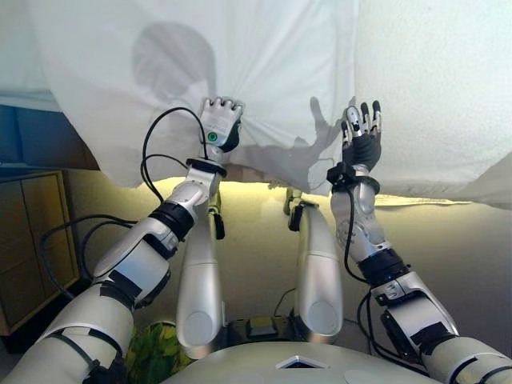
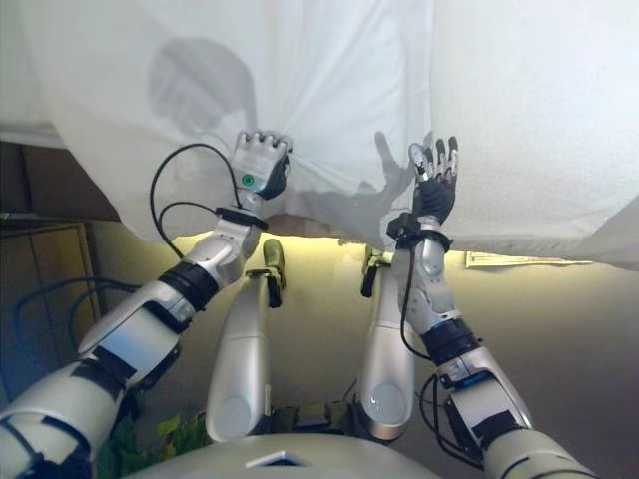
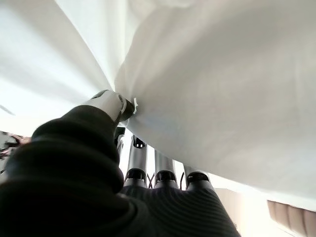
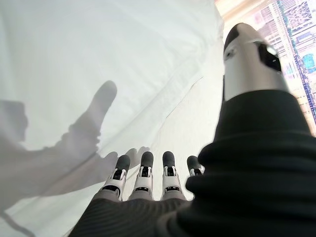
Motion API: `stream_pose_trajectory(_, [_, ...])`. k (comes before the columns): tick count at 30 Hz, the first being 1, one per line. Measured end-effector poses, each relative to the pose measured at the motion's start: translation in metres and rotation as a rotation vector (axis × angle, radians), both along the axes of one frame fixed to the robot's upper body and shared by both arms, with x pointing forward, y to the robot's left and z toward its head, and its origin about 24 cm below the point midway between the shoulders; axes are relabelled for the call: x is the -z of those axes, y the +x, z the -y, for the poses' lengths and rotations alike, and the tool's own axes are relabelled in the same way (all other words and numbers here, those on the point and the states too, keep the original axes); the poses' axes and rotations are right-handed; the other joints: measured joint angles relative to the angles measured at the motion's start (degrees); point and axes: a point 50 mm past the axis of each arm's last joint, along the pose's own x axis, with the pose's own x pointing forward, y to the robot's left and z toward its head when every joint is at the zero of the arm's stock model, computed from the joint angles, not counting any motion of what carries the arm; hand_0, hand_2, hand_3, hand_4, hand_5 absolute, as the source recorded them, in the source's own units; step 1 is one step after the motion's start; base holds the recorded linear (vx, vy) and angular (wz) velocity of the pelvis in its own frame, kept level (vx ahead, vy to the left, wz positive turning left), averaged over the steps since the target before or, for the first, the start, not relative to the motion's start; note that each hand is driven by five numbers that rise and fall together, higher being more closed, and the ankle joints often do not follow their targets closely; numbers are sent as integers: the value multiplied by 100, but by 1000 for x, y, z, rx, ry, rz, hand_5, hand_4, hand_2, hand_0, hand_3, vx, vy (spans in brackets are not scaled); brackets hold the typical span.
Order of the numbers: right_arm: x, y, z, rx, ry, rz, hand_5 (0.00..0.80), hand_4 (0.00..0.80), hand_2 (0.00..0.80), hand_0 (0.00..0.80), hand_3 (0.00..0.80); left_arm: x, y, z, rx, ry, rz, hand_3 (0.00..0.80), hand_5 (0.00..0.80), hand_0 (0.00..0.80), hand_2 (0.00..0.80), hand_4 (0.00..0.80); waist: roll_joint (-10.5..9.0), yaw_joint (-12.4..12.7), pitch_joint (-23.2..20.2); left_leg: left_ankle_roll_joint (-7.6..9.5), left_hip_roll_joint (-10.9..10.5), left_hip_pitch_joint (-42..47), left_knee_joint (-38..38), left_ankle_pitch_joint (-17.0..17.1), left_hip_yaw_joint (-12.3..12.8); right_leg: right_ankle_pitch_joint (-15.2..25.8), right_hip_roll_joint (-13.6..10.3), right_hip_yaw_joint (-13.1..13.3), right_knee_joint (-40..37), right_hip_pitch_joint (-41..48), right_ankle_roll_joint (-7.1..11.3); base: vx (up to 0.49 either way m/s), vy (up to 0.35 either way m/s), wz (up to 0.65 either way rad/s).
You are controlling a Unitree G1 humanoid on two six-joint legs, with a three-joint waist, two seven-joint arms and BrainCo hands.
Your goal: Make the bed neatly
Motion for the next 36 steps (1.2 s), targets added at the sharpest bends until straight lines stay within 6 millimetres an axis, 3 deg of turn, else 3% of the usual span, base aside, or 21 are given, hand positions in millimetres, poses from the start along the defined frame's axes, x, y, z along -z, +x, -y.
stream_pose_trajectory(8, [18,-3,6,30,-17,-72,0,0,0,0,0,29,-10,-15,-16,-85,-125,800,800,800,800,800,88,154,-1,-20,-70,902,-439,78,-99,-29,-69,-204,-268,931,38,46,14,9])
stream_pose_trajectory(17, [32,-7,16,67,-125,-111,0,0,0,0,0,46,-19,-33,-43,-131,-190,800,800,800,800,800,240,298,-27,-28,-82,1450,-792,144,-154,-27,-71,-336,-606,1511,39,40,33,4])
stream_pose_trajectory(29, [53,-22,40,88,-130,-116,0,0,0,0,0,70,-36,-47,-65,-270,-293,800,800,800,800,800,648,348,-283,-27,-67,1865,-1089,148,-208,11,-47,-509,-944,2025,100,22,-8,2])
stream_pose_trajectory(32, [66,-36,53,79,-136,-128,0,0,0,0,0,75,-42,-49,-55,-321,-308,800,800,800,800,800,710,412,-439,-38,-29,1948,-1185,154,-210,19,5,-537,-1060,2118,108,-30,-73,-1])
stream_pose_trajectory(36, [89,-71,88,97,-111,-155,0,0,0,0,0,87,-61,-67,-124,-431,-312,800,800,800,800,800,639,401,-639,-52,46,2151,-1372,159,-148,26,90,-556,-1247,2284,107,40,-98,-7])
